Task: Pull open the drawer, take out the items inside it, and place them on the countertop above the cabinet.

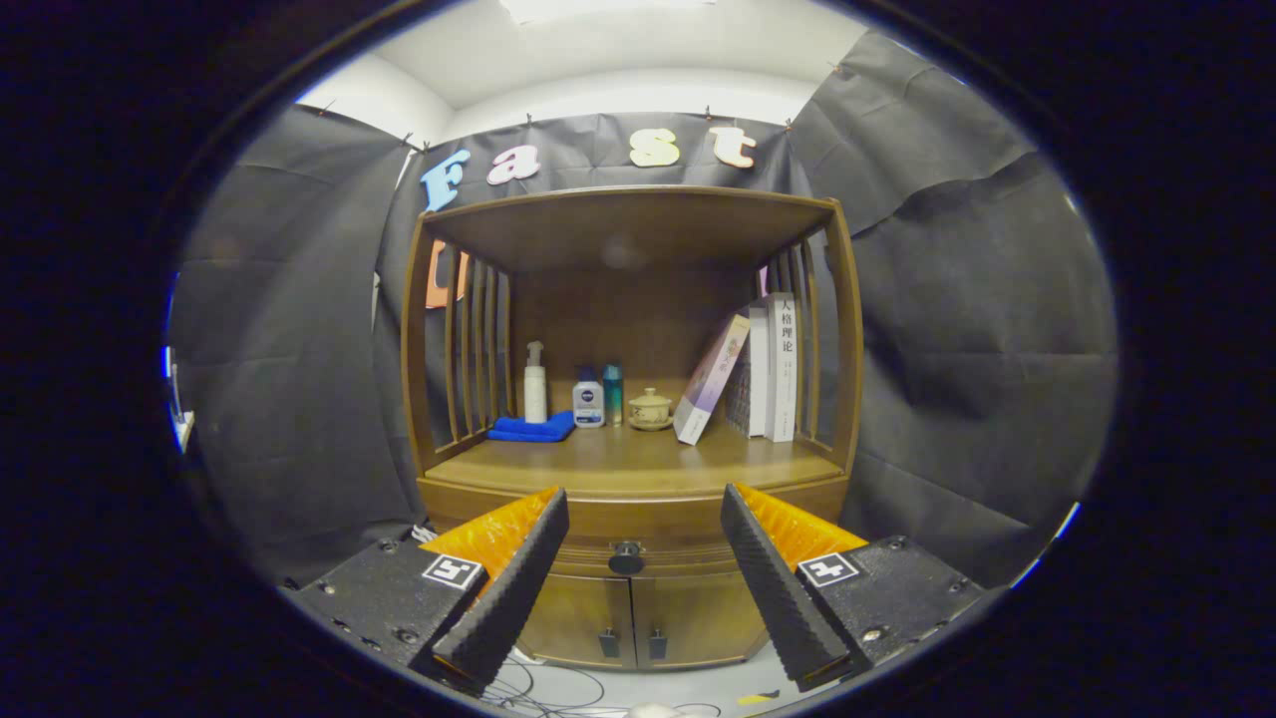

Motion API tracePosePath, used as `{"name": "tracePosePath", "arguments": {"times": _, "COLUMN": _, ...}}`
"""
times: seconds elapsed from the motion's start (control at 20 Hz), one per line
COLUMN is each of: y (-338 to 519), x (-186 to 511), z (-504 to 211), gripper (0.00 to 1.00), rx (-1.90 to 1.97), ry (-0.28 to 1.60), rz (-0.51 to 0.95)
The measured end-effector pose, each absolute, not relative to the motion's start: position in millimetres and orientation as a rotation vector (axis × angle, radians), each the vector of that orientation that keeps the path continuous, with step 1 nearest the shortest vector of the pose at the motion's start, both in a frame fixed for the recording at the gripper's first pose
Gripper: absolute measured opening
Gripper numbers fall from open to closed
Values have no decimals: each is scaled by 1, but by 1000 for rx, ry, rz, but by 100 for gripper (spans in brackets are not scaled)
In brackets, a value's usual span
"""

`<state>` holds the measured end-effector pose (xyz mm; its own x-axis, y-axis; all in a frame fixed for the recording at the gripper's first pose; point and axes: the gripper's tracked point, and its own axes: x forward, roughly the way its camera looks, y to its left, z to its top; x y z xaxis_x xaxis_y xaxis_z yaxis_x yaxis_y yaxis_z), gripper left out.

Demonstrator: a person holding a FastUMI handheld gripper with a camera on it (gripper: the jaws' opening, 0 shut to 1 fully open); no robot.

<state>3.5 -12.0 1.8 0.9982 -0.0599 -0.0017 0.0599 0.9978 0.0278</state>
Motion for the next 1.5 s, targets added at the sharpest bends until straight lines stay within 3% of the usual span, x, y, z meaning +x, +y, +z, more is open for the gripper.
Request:
{"name": "tracePosePath", "arguments": {"times": 0.4, "y": -1, "x": 35, "z": -29, "gripper": 100, "rx": -1, "ry": 20, "rz": -40}}
{"name": "tracePosePath", "arguments": {"times": 1.0, "y": 4, "x": 136, "z": -138, "gripper": 100, "rx": -24, "ry": 105, "rz": -36}}
{"name": "tracePosePath", "arguments": {"times": 1.35, "y": -12, "x": 181, "z": -158, "gripper": 100, "rx": 5, "ry": 137, "rz": -54}}
{"name": "tracePosePath", "arguments": {"times": 1.5, "y": -14, "x": 189, "z": -159, "gripper": 83, "rx": -2, "ry": 136, "rz": -74}}
